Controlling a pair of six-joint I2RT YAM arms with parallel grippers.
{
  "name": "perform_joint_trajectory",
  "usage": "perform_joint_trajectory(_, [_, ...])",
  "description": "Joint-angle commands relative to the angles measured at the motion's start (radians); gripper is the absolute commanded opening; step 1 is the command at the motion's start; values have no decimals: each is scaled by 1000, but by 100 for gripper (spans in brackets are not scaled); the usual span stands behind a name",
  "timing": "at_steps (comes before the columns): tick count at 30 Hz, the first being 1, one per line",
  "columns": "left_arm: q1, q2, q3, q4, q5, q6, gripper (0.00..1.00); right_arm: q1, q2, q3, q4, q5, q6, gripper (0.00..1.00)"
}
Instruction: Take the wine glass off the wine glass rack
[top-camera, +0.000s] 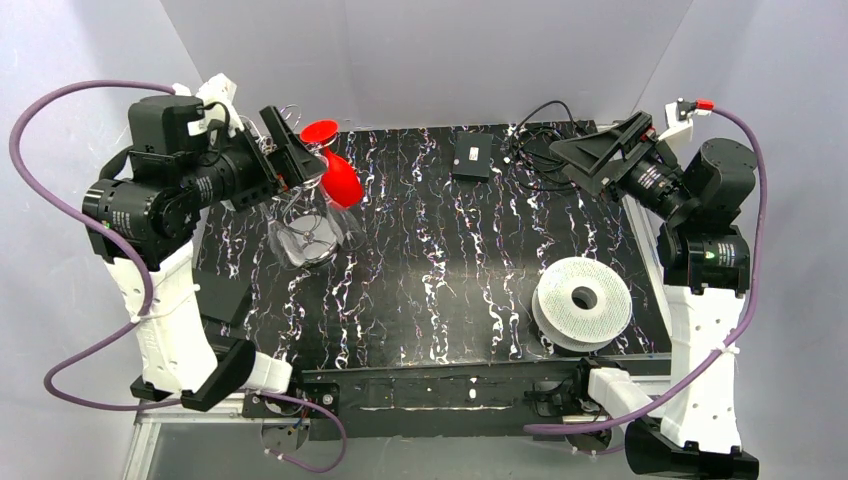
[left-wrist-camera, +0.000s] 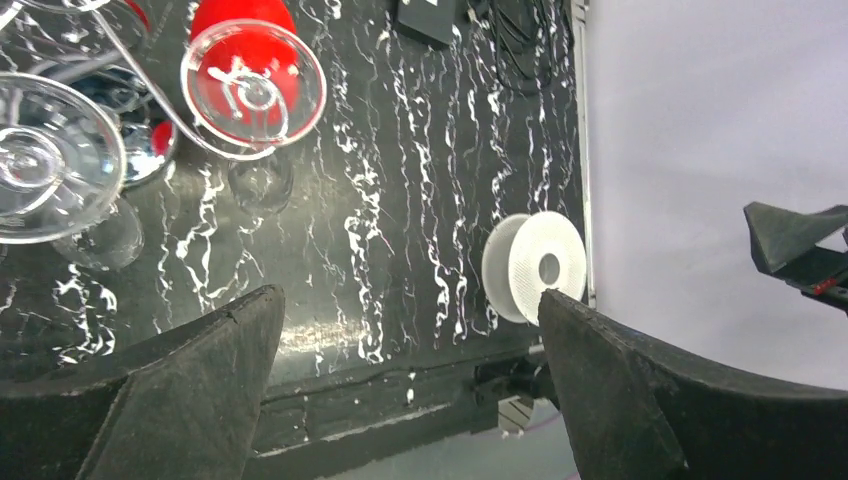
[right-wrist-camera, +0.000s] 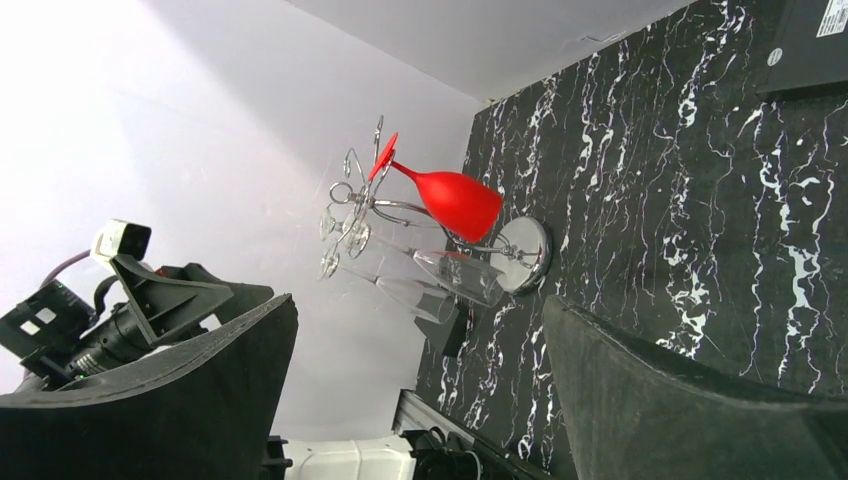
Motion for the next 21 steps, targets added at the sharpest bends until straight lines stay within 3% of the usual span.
perform_joint_trajectory(1, [-4,41,49,-105,-76,46,98,7,14,56,44,-7,0,100])
perform_joint_trajectory(6, [-3,7,-90,-35,-97,84,94,25,25,88,-25,10,-44,100])
perform_joint_trajectory(9, [-5,46,-64,-35,-108,118,92,65,56,114,-66,18,-41,100])
perform_joint_trajectory(16, [-26,149,40,-69,-163,260,93,286,199,273,-258,161,-116,100])
perform_joint_trajectory(21, [-45,200,74,-74,-221,360,96,319,256,347,-303,180,-143,100])
